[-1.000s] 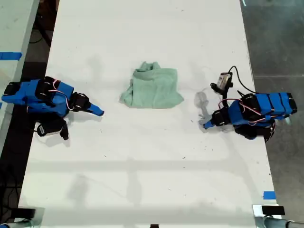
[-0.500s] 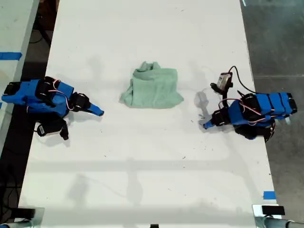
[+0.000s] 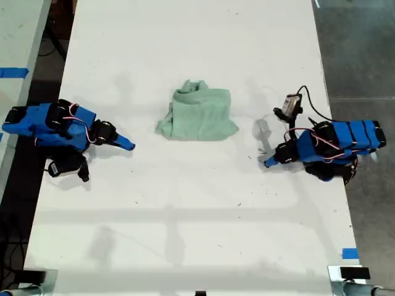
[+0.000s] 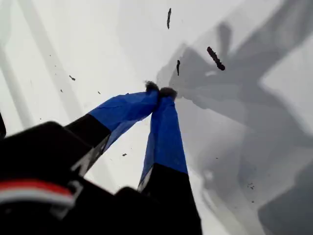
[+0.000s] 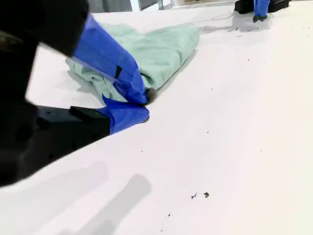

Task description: Fold t shirt

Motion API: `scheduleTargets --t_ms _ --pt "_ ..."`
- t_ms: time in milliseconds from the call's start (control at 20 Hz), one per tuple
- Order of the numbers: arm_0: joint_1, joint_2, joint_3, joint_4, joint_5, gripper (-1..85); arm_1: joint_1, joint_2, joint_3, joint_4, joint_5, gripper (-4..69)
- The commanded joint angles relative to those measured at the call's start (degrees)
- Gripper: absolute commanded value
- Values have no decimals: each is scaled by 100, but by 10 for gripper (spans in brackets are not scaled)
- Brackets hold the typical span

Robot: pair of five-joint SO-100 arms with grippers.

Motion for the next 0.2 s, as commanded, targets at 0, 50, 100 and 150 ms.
scheduleTargets --t_ms 0,50,100,150 --pt "-79 35 18 -114 -53 26 79 35 149 -88 -88 14" --pt "149 35 9 -62 -396 56 35 35 149 -88 18 22" --pt "360 35 0 0 -888 59 9 44 149 -97 -123 43" --pt "475 35 -9 18 -905 59 -123 53 149 -97 -158 72"
